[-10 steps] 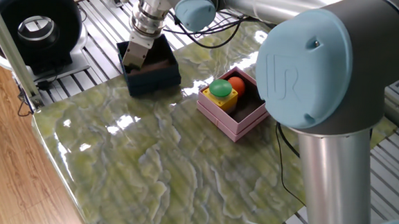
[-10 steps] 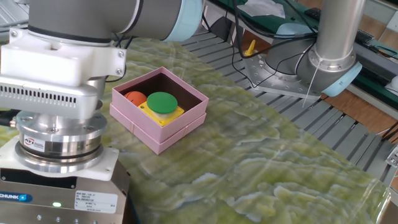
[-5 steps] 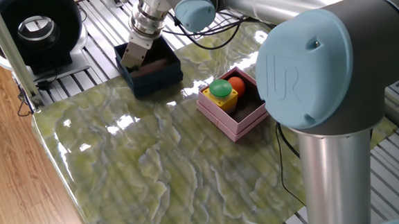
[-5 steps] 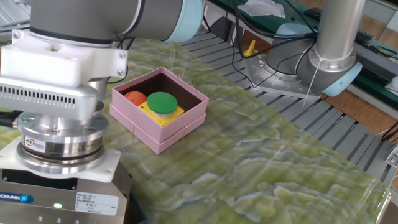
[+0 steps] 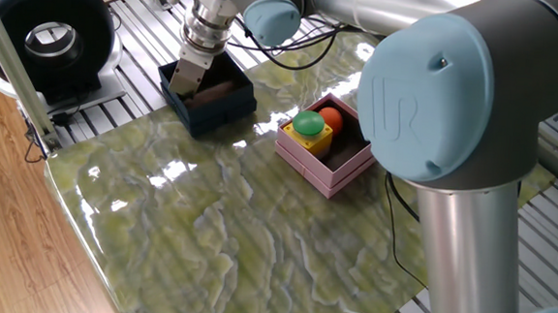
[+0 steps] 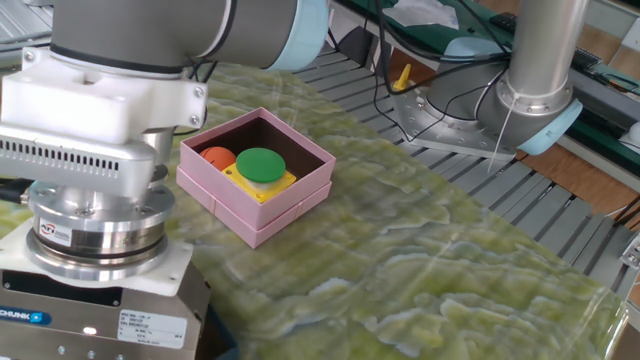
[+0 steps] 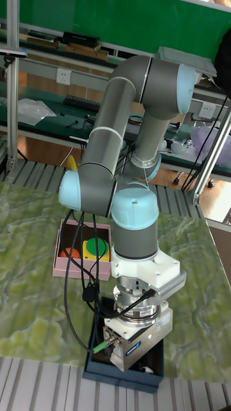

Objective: Move an object from one box to another

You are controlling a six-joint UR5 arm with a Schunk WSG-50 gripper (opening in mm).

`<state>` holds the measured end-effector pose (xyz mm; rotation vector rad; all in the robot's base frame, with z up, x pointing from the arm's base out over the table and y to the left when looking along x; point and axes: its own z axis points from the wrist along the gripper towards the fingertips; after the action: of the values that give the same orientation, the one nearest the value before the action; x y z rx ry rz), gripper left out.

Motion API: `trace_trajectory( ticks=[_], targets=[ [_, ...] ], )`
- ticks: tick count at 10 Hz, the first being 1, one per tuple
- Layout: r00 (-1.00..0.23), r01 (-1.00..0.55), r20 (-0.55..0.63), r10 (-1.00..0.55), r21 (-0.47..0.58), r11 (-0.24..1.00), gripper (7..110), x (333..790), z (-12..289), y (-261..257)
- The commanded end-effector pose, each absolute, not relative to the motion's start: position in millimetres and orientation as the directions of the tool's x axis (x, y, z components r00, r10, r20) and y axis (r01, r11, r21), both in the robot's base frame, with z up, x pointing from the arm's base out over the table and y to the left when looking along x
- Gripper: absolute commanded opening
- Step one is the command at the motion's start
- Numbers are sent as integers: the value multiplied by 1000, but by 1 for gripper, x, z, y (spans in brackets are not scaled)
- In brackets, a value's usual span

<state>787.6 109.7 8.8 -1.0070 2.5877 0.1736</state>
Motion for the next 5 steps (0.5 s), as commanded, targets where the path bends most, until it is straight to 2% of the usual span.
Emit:
trace_trajectory(
  ticks=[1, 2, 5],
  targets=[
    [-705, -644, -370, -605, -22, 764, 22, 790, 9, 106],
    [-705, -645, -370, -604, -19, 764, 7, 790, 9, 107],
    [-706, -649, -362, -609, -13, 761, 7, 782, 17, 108]
  ],
)
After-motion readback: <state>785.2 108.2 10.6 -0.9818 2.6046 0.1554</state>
